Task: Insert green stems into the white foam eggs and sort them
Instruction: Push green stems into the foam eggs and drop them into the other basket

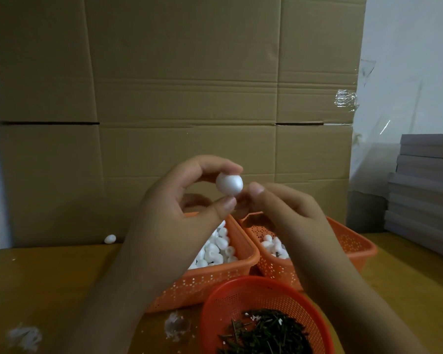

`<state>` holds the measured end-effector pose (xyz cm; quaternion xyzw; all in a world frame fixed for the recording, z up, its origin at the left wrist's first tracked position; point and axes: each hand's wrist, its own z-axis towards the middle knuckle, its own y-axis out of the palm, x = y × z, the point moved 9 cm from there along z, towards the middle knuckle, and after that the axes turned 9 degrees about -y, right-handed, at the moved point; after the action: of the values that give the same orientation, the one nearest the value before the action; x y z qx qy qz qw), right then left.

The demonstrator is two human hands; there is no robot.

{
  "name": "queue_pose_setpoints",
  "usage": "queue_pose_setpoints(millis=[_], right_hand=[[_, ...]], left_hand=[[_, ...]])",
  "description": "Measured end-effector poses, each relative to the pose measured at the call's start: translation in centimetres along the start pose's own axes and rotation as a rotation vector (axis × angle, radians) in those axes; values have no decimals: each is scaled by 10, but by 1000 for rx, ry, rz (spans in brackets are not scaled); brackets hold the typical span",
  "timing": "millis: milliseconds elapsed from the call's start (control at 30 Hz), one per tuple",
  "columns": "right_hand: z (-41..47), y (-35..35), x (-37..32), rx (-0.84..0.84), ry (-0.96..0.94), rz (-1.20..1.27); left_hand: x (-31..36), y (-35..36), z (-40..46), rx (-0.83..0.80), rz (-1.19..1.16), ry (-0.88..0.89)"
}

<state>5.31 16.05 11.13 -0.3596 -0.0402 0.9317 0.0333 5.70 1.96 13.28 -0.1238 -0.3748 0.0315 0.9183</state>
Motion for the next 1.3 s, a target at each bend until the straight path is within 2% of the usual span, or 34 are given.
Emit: queue_pose_setpoints(millis=[200,500,633,800,967,1033,1100,1200,1300], right_hand=[[-1,8,9,-69,162,200],[-3,13,10,-119,180,252],[-5,15,15,-128,222,302],[-4,22,12,-148,179,373],[-3,16,12,-105,136,336],[-2,11,8,-81,98,274],[0,5,2,-41,20,173],[1,2,-12,-8,-134,29],[0,6,-20,-32,-245,-69]], left_hand=[[15,1,-2,70,218,149],[12,2,-3,8,-48,95],[12,2,-4,42,-15,98],[9,0,-4,77,25,76],[8,-1,-4,87,-42,76],[3,-6,-2,116,-61,34],[-10,-8,0,114,-69,-81],[-36,6,-1,-53,-151,-329],[-43,23,-3,-204,-338,-436]])
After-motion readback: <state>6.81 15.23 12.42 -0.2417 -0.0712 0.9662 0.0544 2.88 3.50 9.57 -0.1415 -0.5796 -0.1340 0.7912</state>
